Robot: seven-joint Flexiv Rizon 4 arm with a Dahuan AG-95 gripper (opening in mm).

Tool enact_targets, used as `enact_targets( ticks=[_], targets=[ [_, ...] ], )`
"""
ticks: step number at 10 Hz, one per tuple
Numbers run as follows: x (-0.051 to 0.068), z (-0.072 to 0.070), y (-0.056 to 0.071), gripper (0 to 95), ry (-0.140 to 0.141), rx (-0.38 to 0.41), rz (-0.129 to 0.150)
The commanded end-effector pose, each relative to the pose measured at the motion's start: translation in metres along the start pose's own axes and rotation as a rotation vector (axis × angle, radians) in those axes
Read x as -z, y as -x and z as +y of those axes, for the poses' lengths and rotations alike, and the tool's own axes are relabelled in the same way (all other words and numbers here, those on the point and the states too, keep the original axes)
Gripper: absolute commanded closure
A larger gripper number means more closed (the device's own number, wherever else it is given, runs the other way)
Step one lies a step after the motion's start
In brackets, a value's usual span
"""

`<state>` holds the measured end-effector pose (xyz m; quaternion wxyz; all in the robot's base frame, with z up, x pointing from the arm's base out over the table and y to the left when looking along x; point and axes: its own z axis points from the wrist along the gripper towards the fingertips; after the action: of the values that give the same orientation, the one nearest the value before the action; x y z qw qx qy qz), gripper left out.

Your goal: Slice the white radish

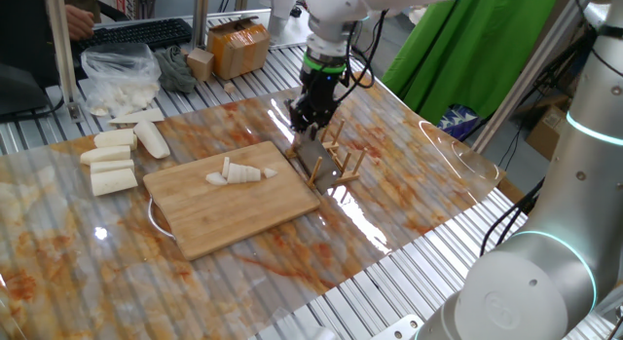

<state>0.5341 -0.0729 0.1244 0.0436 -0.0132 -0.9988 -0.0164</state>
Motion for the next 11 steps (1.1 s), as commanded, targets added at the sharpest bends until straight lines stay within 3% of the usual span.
enact_targets(
  ticks=[1, 4, 7, 11],
  targets=[
    [-0.011, 0.019, -0.004, 95.0, 0.021, -0.007, 0.002],
    [-0.026, 0.046, 0.002, 95.0, 0.020, -0.005, 0.002],
    [-0.033, 0.056, 0.010, 95.0, 0.020, -0.009, -0.008],
    [-0.036, 0.058, 0.013, 95.0, 0.015, -0.014, -0.006]
  ],
)
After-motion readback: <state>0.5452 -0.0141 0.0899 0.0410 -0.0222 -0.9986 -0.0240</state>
